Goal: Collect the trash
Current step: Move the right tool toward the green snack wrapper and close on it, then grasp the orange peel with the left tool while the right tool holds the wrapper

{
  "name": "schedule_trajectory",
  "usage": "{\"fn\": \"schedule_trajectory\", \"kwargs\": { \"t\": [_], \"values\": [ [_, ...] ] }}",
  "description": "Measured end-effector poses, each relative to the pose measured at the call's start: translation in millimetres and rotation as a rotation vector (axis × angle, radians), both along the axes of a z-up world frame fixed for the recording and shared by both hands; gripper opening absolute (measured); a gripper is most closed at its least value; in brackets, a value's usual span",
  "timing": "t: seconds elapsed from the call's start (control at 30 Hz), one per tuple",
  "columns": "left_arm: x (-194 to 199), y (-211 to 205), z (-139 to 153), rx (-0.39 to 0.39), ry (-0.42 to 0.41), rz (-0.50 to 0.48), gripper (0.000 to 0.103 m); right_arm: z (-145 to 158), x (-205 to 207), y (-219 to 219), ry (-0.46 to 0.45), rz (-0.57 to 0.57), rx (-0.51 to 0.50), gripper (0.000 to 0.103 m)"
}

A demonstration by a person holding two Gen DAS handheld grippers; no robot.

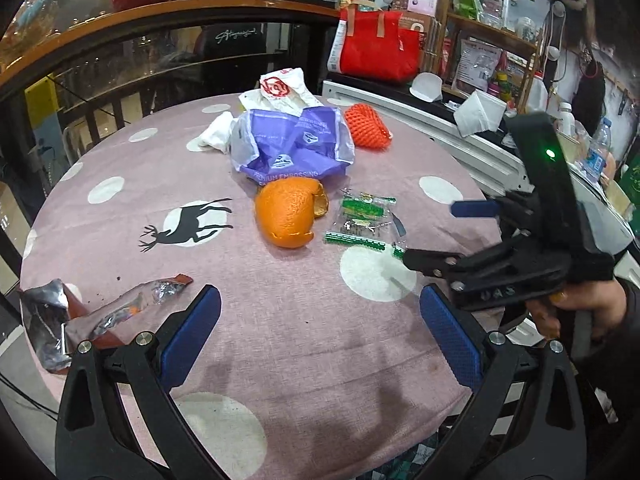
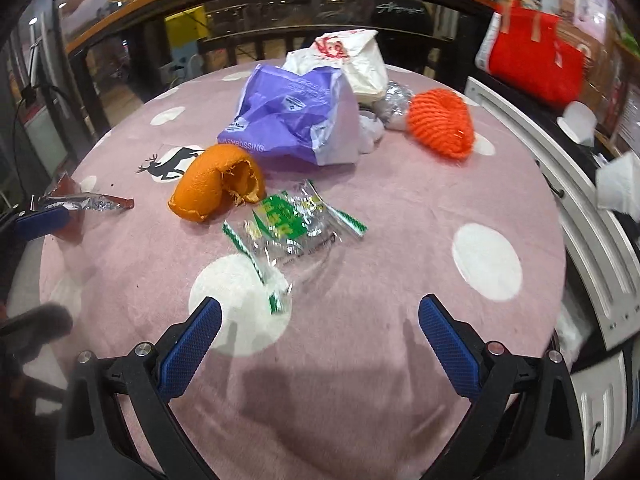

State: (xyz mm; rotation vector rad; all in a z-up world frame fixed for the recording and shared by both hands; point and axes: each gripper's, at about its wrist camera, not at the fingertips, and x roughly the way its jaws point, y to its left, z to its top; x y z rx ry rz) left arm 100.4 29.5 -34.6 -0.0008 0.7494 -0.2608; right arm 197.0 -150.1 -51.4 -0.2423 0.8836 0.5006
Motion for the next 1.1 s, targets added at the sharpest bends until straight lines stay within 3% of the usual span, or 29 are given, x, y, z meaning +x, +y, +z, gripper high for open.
{"fn": "schedule_trajectory", "kwargs": {
  "t": [0.2, 0.47, 0.67, 0.93, 1.1],
  "values": [
    [8, -2, -6, -0.015, 0.026, -0.012, 0.098, -3, 25, 18, 0.032, 0.126, -0.021, 0.097],
    [18, 1, -12, -0.016, 0.052, -0.017, 0.098, -11, 45, 41, 0.042, 0.192, -0.09, 0.094],
    [26, 7, -15, -0.034, 0.083, -0.011, 0.098, -15, 51, 38, 0.074, 0.21, -0.063, 0.076],
    [38, 13, -20, -0.053, 0.114, 0.025, 0.098, -12, 44, 28, 0.064, 0.186, -0.02, 0.037],
    [53, 8, -19, -0.021, 0.117, 0.032, 0.098, -10, 40, 17, 0.079, 0.159, 0.041, 0.03]
  ]
}}
